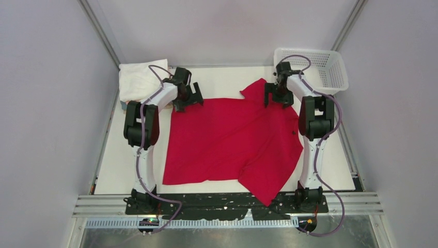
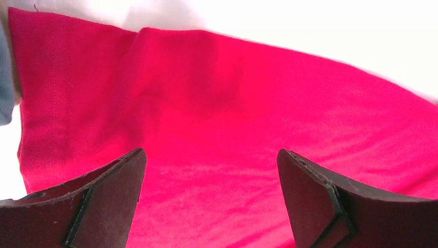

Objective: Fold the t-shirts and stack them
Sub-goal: Flatten out the tshirt, then grab the side of the flattened tshirt closest away from the robot with both arms

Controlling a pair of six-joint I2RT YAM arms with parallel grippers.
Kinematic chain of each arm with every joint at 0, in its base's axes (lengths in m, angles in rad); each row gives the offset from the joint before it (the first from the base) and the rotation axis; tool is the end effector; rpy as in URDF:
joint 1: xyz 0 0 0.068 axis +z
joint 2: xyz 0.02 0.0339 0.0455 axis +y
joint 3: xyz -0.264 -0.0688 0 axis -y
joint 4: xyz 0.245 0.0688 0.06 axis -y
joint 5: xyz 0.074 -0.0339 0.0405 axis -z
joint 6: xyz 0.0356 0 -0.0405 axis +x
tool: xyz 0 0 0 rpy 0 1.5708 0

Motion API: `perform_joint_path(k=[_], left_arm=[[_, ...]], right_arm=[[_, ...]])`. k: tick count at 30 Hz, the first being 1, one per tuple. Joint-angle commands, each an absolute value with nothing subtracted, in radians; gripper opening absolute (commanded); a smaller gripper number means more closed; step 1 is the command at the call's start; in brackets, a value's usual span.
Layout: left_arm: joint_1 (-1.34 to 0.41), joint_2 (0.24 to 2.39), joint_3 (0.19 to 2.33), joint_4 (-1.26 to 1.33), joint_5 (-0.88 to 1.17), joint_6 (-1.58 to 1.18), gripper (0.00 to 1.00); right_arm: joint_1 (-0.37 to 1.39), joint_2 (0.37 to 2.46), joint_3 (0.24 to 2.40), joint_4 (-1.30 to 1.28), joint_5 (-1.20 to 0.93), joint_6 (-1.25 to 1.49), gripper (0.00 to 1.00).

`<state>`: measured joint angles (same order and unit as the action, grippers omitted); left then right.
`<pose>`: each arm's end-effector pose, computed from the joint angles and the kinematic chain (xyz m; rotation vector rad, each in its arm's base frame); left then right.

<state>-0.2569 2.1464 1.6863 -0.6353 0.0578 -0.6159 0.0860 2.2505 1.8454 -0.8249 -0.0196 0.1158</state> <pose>0.4444 -0.1189 0.1825 -0.4658 2.6733 -0.3490 0.4696 0.0412 0.1741 0.0370 2.8033 0.0759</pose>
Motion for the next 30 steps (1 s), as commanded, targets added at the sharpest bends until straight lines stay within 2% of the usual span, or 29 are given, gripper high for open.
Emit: perform_joint_path(k=[1, 10, 14, 19, 25, 30], left_arm=[[-0.267, 1.963, 1.669, -0.587, 0.078, -0.583, 1.00], [-0.321, 1.543, 1.198, -0.500, 0.039, -0.626, 1.00], [-0.361, 1.325, 0.925, -0.437, 0.044, -0.689, 1.00], [-0.444, 1.084, 0.636, -0.435, 0.015, -0.774, 1.00], [-0.513, 0.857, 0.426, -0.443, 0.013, -0.867, 1.00], [-0.518, 0.841, 0.366, -0.438, -0.049, -0.896, 1.00]], right_arm=[[0.187, 2.056, 1.773, -0.672, -0.014, -0.021, 0.95], [0.343, 1.712, 1.374, -0.530, 0.025, 0.130, 0.95], [0.403, 1.556, 1.145, -0.454, -0.095, 0.229, 0.95], [0.538, 1.299, 0.880, -0.517, -0.042, 0.309, 0.95], [0.738, 0.947, 0.560, -0.579, -0.186, 0.506, 0.95], [0.889, 0.917, 0.442, -0.477, -0.275, 0.597, 0.95]])
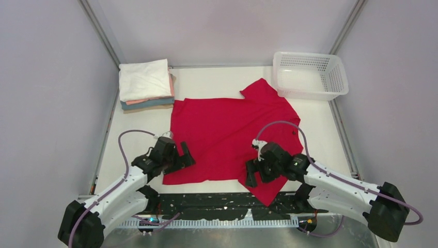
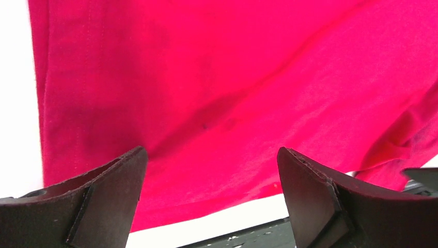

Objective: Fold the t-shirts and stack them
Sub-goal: Grab the side of the flattened tshirt closest away from the robot with both arms

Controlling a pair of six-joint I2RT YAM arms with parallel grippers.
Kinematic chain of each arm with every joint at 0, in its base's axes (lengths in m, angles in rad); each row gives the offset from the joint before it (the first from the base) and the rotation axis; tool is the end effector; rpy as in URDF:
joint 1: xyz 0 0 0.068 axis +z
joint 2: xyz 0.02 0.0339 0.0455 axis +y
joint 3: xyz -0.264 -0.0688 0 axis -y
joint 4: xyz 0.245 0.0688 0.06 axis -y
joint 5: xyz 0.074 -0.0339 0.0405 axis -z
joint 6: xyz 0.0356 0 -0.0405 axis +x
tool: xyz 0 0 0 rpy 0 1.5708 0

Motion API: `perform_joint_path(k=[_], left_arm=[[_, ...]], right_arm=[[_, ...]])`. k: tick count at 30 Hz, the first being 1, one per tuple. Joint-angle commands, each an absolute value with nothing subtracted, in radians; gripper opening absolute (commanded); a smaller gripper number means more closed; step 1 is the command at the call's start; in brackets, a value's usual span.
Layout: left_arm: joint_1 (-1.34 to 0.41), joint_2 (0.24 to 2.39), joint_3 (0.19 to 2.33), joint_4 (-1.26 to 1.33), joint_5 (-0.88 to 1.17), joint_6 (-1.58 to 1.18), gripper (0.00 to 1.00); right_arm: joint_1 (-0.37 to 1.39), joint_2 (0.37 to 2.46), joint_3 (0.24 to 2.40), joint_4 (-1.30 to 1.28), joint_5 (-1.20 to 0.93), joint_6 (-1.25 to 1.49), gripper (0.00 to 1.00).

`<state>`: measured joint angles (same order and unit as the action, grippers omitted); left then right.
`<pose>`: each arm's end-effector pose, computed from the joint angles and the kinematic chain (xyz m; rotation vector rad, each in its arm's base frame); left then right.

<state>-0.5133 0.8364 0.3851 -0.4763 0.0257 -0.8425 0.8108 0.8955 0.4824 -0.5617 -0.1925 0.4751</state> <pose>0.1350 -0.0771 0.1689 -0.4148 2.5650 -0.5689 0.1085 0.1240 0.1860 -0.5281 2.6393 0.7033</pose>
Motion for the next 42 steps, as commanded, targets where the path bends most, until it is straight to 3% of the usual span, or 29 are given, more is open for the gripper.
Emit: perform_joint_path(k=[1, 6, 15, 24, 32, 42], left_arm=[[-0.518, 0.853, 0.367, -0.448, -0.074, -0.897, 1.00], [-0.510, 0.949, 0.413, -0.546, -0.219, -0.914, 1.00], [-0.454, 1.070, 0.463, -0.549, -0.207, -0.880, 1.00], [-0.456, 0.865, 0.502, -0.654, -0.087, -0.828, 1.00], [-0.455, 0.635, 0.523, -1.002, -0.340, -1.028, 0.99], [-0.456, 0.698, 0.448, -1.014, -0.415, -1.195, 0.77]], right_arm=[[0.904, 0.930, 0.442, -0.467, -0.269, 0.596, 0.95], [0.909, 1.015, 0.455, -0.515, -0.192, 0.594, 0.95], [0.909, 0.992, 0.466, -0.739, -0.141, 0.622, 0.95], [0.909, 0.884, 0.544, -0.785, -0.137, 0.560, 0.95], [0.909, 0.750, 0.592, -0.834, -0.119, 0.482, 0.95], [0.912, 0.758, 0.585, -0.842, -0.076, 0.514, 0.95]])
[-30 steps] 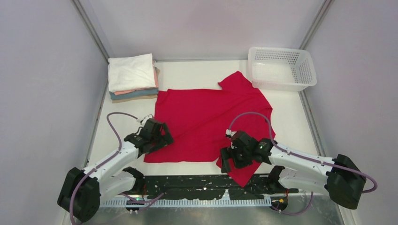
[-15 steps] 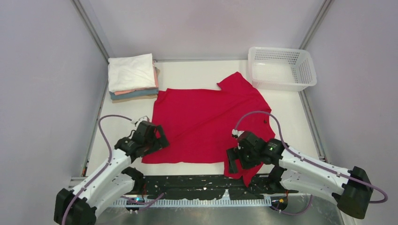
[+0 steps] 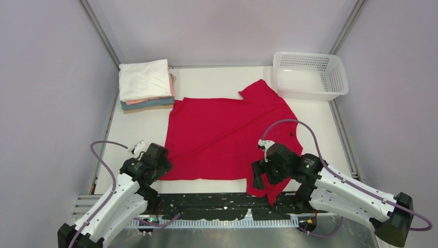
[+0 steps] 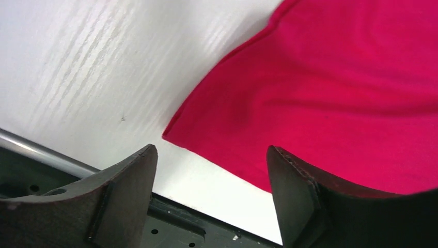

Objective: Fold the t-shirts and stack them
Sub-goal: Grab the side of the flattened tshirt closest away from the robot with both arms

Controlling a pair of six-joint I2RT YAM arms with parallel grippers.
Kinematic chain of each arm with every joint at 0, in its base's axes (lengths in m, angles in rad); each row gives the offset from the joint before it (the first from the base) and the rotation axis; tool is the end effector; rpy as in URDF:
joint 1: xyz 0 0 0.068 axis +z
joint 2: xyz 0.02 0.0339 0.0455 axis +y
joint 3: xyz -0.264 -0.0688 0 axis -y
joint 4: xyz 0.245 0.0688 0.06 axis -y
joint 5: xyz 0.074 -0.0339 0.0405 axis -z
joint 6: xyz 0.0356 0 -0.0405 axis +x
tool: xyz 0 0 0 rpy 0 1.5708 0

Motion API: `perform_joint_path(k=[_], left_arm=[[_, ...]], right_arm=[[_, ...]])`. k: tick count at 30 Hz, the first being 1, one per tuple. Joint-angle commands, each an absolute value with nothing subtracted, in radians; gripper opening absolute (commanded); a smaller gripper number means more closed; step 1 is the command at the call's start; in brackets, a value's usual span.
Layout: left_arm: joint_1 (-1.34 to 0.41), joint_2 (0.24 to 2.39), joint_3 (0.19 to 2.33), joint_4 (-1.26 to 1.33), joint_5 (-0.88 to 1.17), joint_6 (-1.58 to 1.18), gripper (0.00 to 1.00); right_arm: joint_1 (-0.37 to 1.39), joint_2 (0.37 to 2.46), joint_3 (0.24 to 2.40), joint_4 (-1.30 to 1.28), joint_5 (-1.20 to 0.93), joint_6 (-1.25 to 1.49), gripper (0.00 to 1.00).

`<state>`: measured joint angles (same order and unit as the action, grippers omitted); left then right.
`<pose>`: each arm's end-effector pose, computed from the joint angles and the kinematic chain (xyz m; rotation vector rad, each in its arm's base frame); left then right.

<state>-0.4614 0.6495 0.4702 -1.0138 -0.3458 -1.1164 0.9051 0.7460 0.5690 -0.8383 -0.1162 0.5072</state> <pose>0.0960 -0.0342 0.1886 -0.9306 2.4658 -0.0331 0.0805 0.1091 0.2157 -0.5828 2.6621 0.6247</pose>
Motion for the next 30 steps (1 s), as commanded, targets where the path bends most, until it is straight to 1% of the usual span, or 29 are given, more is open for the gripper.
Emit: perform_joint_path(k=[1, 3, 5, 7, 11, 17, 19, 20, 21, 24, 27, 30], left_arm=[[-0.456, 0.720, 0.438, -1.003, -0.418, -1.199, 0.74], [-0.455, 0.765, 0.428, -0.977, -0.412, -1.199, 0.72], [-0.454, 0.800, 0.422, -0.948, -0.411, -1.197, 0.63], [-0.454, 0.814, 0.421, -0.920, -0.419, -1.188, 0.59], [-0.449, 0.837, 0.408, -0.856, -0.398, -1.187, 0.59], [-0.449, 0.872, 0.408, -0.822, -0.397, -1.218, 0.49], [-0.449, 0.879, 0.393, -0.773, -0.380, -1.216, 0.41], [-0.449, 0.884, 0.389, -0.753, -0.371, -1.210, 0.39], [-0.449, 0.891, 0.389, -0.747, -0.369, -1.209, 0.32], [-0.449, 0.906, 0.417, -0.779, -0.382, -1.206, 0.00], [-0.449, 0.887, 0.429, -0.789, -0.399, -1.175, 0.00], [-0.449, 0.837, 0.427, -0.805, -0.414, -1.159, 0.00]], right_arm=[[0.912, 0.778, 0.596, -0.848, -0.064, 0.507, 0.95], [0.912, 0.807, 0.622, -0.877, -0.028, 0.496, 0.95], [0.912, 0.826, 0.646, -0.898, -0.006, 0.483, 0.95], [0.912, 0.833, 0.653, -0.897, 0.027, 0.480, 0.95], [0.911, 0.836, 0.656, -0.881, 0.015, 0.493, 0.95], [0.912, 0.826, 0.687, -0.899, 0.015, 0.475, 0.95], [0.911, 0.830, 0.694, -0.909, 0.017, 0.468, 0.95], [0.911, 0.834, 0.696, -0.912, 0.016, 0.463, 0.95], [0.910, 0.836, 0.695, -0.919, 0.016, 0.459, 0.95], [0.911, 0.846, 0.702, -0.942, 0.015, 0.443, 0.95], [0.918, 0.852, 0.687, -0.933, -0.046, 0.454, 0.97], [0.989, 0.902, 0.669, -0.936, -0.050, 0.479, 0.99]])
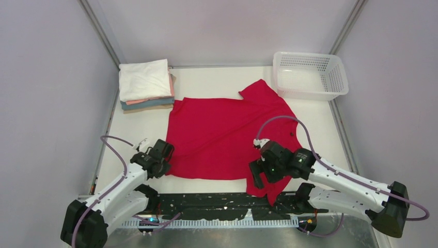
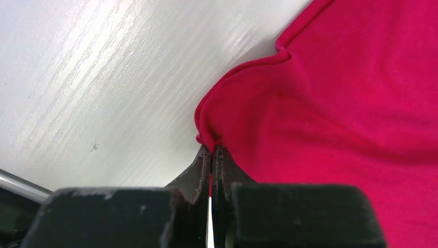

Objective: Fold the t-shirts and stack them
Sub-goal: Grab the side of the flattened tshirt closest away from the robot with both arms

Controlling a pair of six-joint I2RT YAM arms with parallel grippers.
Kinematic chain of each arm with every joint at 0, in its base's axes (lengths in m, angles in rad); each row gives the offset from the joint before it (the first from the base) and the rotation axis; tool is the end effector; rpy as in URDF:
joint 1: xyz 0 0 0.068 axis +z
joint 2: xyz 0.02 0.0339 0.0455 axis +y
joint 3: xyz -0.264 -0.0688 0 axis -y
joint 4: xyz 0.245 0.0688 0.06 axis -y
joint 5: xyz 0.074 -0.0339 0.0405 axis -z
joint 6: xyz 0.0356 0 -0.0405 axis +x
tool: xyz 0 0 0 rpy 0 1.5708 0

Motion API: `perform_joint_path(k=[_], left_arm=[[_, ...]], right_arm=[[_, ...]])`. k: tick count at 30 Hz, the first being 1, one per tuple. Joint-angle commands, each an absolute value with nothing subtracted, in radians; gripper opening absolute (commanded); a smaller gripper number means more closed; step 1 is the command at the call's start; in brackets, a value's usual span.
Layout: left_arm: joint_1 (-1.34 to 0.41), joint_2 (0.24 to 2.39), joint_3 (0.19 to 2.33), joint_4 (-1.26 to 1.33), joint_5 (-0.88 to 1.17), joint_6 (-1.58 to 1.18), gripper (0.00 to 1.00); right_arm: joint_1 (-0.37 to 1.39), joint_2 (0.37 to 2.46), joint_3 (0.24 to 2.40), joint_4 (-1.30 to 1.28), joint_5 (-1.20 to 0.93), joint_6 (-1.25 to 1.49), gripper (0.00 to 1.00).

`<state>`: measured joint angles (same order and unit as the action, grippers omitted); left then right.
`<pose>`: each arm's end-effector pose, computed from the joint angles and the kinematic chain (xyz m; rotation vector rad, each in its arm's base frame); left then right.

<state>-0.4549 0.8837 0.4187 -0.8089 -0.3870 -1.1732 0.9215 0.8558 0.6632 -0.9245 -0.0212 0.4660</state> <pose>0.1224 -0.0449 0.1591 -1.0076 2.4621 0.0686 0.0882 0.1175 0.2263 -0.6329 2.7008 0.4320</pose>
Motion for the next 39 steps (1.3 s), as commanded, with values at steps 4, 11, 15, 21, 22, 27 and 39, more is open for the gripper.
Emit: perform_joint_path(k=[4, 11, 15, 21, 22, 27, 39], left_arm=[[-0.449, 0.758, 0.412, -0.825, -0.435, -1.150, 0.00], [-0.449, 0.642, 0.384, -0.847, -0.461, -1.147, 0.00], [-0.449, 0.628, 0.379, -0.845, -0.466, -1.144, 0.00], [-0.450, 0.628, 0.385, -0.855, -0.481, -1.142, 0.00], [-0.449, 0.626, 0.383, -0.853, -0.481, -1.142, 0.00], [-0.449, 0.594, 0.380, -0.870, -0.450, -1.144, 0.00], [-0.449, 0.370, 0.376, -1.072, -0.414, -1.229, 0.00]], right_arm=[[1.060, 0.995, 0.661, -0.961, -0.007, 0.518, 0.95], [1.111, 1.044, 0.623, -0.956, -0.003, 0.572, 0.77], [1.120, 1.061, 0.598, -0.919, 0.034, 0.608, 0.57], [1.146, 1.087, 0.595, -0.938, 0.023, 0.636, 0.32], [1.148, 1.089, 0.595, -0.943, 0.026, 0.643, 0.24], [1.163, 1.067, 0.615, -0.980, 0.023, 0.672, 0.06], [1.262, 0.986, 0.680, -1.176, -0.150, 0.647, 0.06]])
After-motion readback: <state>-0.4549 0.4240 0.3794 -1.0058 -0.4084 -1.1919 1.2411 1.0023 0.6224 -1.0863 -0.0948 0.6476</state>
